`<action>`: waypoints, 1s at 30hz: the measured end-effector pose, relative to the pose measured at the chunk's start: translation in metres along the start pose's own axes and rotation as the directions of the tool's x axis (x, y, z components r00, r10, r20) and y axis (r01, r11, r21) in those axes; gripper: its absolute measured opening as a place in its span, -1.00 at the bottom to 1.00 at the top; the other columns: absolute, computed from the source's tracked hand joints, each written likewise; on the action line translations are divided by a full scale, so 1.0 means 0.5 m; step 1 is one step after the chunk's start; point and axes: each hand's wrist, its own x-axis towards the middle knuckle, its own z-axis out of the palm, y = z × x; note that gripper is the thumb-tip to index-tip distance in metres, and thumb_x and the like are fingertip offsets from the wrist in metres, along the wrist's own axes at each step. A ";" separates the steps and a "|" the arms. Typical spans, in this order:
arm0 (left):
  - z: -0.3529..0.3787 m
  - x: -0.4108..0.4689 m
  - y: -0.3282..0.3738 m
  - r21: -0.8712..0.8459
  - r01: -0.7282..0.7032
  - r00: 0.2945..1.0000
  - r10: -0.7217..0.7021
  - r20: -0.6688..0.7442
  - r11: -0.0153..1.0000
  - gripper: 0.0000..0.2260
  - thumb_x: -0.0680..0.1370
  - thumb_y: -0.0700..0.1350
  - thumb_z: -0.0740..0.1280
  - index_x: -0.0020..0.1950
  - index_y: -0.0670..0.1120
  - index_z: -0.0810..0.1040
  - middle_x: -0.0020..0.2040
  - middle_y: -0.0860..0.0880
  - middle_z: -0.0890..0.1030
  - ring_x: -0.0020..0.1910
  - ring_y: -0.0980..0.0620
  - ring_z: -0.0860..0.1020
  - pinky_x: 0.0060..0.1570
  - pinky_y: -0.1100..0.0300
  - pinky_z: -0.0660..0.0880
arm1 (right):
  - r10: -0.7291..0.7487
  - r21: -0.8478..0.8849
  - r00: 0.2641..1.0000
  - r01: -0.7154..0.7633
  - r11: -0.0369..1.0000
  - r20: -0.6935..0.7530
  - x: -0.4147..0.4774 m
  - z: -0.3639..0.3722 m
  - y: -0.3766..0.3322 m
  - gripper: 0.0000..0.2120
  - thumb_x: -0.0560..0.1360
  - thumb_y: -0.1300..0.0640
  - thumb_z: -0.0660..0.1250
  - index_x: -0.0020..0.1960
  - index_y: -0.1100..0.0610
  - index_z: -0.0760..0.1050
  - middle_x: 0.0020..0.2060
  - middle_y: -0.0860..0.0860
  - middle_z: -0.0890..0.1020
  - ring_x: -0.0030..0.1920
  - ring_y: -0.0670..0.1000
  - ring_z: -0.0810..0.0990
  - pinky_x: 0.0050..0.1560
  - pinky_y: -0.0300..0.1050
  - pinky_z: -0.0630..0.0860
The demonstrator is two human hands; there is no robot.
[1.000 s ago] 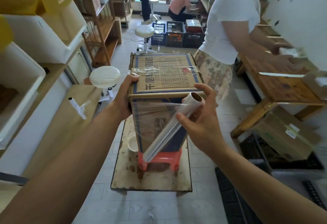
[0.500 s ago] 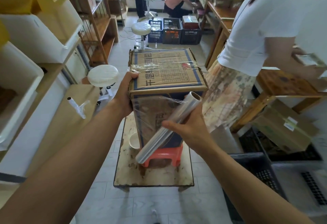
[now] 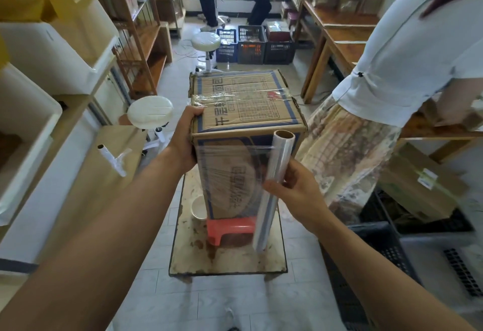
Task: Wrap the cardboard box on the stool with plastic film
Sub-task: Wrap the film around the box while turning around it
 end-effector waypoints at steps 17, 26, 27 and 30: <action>-0.005 0.007 -0.005 0.012 -0.048 0.999 0.048 0.021 0.999 -0.61 0.62 0.05 0.14 -0.03 -0.03 0.75 0.04 -0.09 0.73 -0.03 -0.05 0.69 0.02 0.09 0.62 | 0.154 -0.180 0.969 -0.119 0.976 0.195 0.022 -0.112 0.027 -0.72 0.44 0.34 0.50 0.12 0.20 0.60 0.03 0.15 0.68 0.09 0.07 0.67 0.10 -0.07 0.62; 0.000 0.006 -0.005 0.014 -0.047 0.999 0.047 0.016 0.999 -0.58 0.62 0.04 0.12 -0.10 -0.02 0.77 0.00 -0.09 0.73 -0.05 -0.05 0.69 0.04 0.08 0.60 | 0.118 -0.157 0.985 -0.098 0.983 0.124 0.048 -0.170 -0.014 -0.79 0.43 0.33 0.51 0.02 0.27 0.55 -0.05 0.14 0.65 -0.06 -0.05 0.66 -0.09 -0.21 0.57; -0.001 0.006 -0.005 0.019 -0.048 0.999 0.047 0.018 0.999 -0.58 0.62 0.05 0.13 -0.08 -0.02 0.77 0.02 -0.09 0.73 -0.04 -0.05 0.69 0.07 0.06 0.58 | 0.107 -0.147 0.988 -0.090 0.985 0.116 0.053 -0.170 -0.013 -0.78 0.43 0.34 0.51 0.03 0.29 0.56 -0.03 0.16 0.66 -0.05 -0.02 0.67 -0.07 -0.18 0.58; -0.005 0.008 -0.005 0.031 -0.043 0.999 0.042 0.012 0.999 -0.61 0.61 0.05 0.13 -0.01 -0.04 0.74 0.06 -0.11 0.72 -0.02 -0.07 0.68 0.14 0.01 0.53 | 0.087 -0.126 0.986 -0.069 0.990 0.145 0.064 -0.180 -0.009 -0.79 0.40 0.35 0.52 -0.05 0.20 0.55 -0.15 0.13 0.61 -0.08 0.07 0.64 -0.02 -0.05 0.60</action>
